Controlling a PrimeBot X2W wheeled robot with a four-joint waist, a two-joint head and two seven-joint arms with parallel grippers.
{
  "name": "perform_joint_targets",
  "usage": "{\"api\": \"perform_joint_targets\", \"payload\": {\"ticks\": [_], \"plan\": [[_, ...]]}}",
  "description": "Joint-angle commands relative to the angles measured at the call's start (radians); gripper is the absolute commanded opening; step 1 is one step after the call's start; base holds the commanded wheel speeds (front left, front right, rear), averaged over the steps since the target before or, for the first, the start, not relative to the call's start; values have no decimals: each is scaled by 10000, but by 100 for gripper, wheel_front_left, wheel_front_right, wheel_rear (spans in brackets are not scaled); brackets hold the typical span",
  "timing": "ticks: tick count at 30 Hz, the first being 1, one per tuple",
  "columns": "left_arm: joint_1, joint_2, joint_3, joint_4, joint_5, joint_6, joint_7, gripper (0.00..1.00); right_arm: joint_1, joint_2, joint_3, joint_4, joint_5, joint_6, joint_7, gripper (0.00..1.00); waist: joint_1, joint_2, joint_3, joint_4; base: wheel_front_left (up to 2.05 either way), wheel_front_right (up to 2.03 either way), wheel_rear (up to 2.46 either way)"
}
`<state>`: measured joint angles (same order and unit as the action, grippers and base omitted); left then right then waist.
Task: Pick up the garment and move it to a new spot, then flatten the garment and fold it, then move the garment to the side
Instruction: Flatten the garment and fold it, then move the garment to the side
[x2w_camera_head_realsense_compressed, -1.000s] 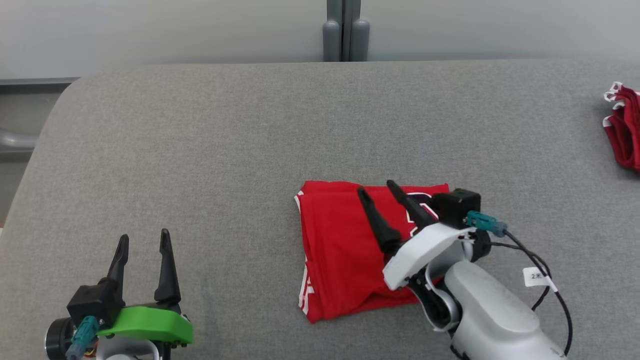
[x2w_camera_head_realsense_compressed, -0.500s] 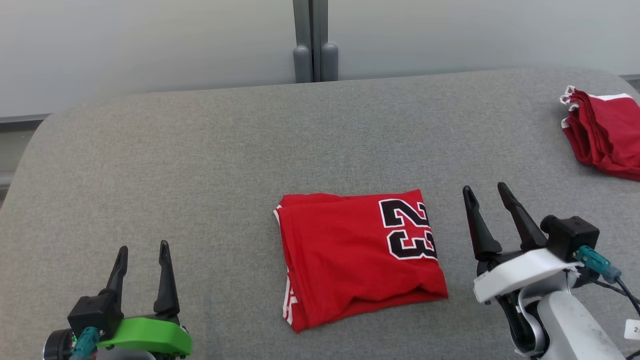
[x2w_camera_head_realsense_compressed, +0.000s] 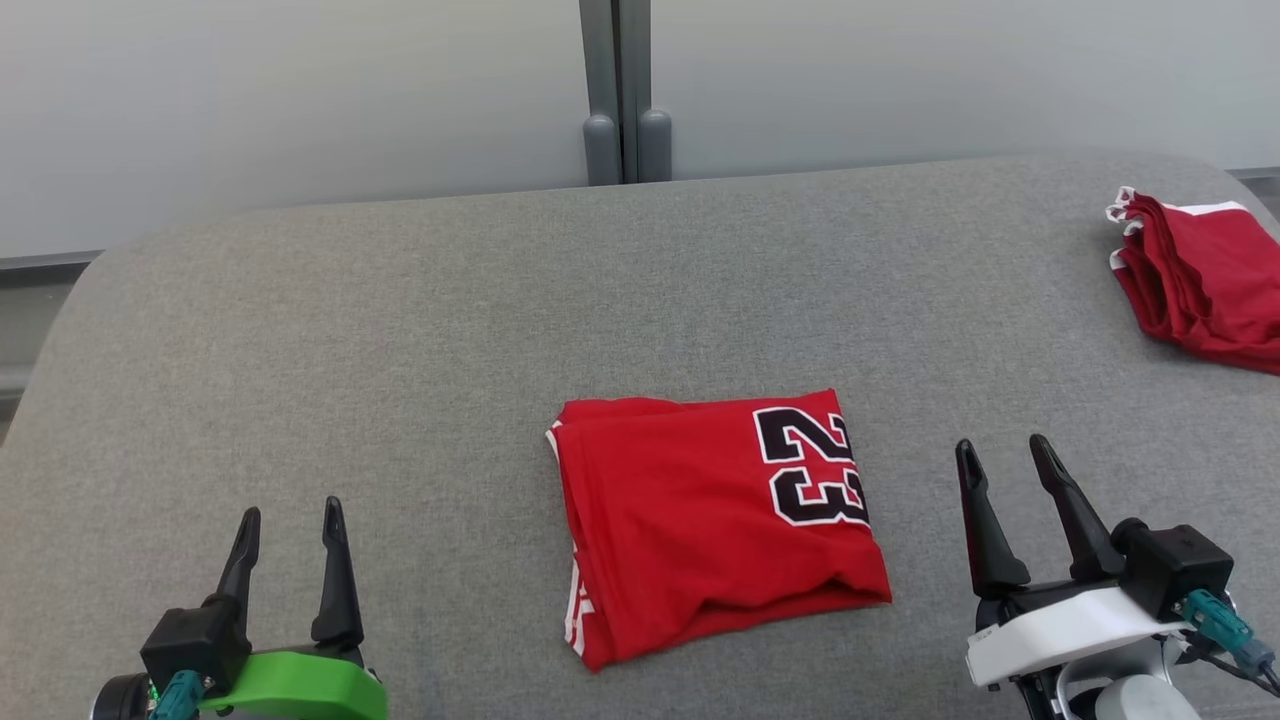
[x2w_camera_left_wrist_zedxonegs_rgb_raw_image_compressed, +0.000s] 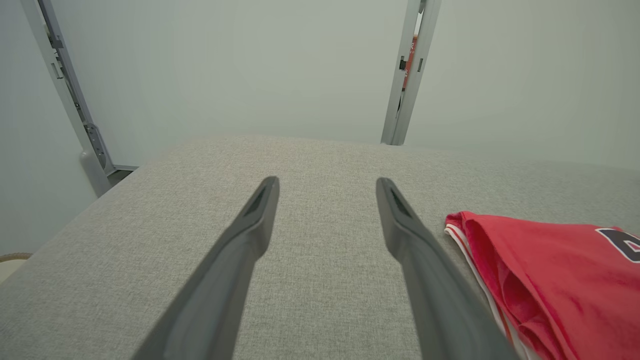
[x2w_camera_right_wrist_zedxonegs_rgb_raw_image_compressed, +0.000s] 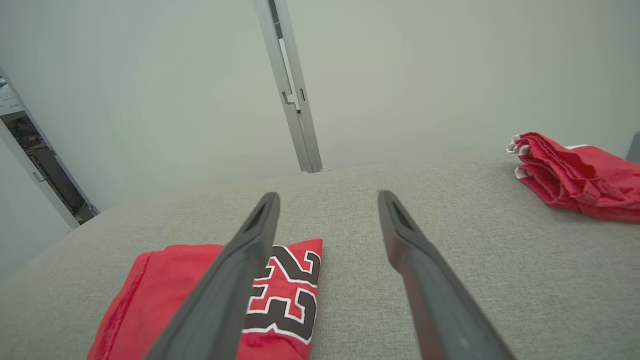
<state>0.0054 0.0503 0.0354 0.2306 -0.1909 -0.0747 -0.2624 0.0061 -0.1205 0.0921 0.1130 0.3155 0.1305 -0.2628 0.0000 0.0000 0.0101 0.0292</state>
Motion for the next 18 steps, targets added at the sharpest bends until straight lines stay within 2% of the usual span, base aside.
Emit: {"api": "perform_joint_targets", "payload": {"ticks": [1, 10, 14, 18], "plan": [[134, 13, -6, -38, 47, 46, -27, 100, 146, 46, -40, -80, -97, 3, -21, 100, 0, 0, -13, 28, 0, 0, 0], [195, 13, -405, 74, 102, -31, -27, 100, 312, 256, -137, -213, -585, 3, -22, 100, 0, 0, -72, 182, 0, 0, 0], [182, 12, -1063, 231, 168, -191, -27, 100, 232, 302, -78, -127, -668, 3, -22, 100, 0, 0, -32, 193, 0, 0, 0], [69, 16, -2144, 606, 169, -371, -27, 100, 78, 337, 27, -87, -768, 3, -22, 100, 0, 0, 68, 121, 0, 0, 0]]}}
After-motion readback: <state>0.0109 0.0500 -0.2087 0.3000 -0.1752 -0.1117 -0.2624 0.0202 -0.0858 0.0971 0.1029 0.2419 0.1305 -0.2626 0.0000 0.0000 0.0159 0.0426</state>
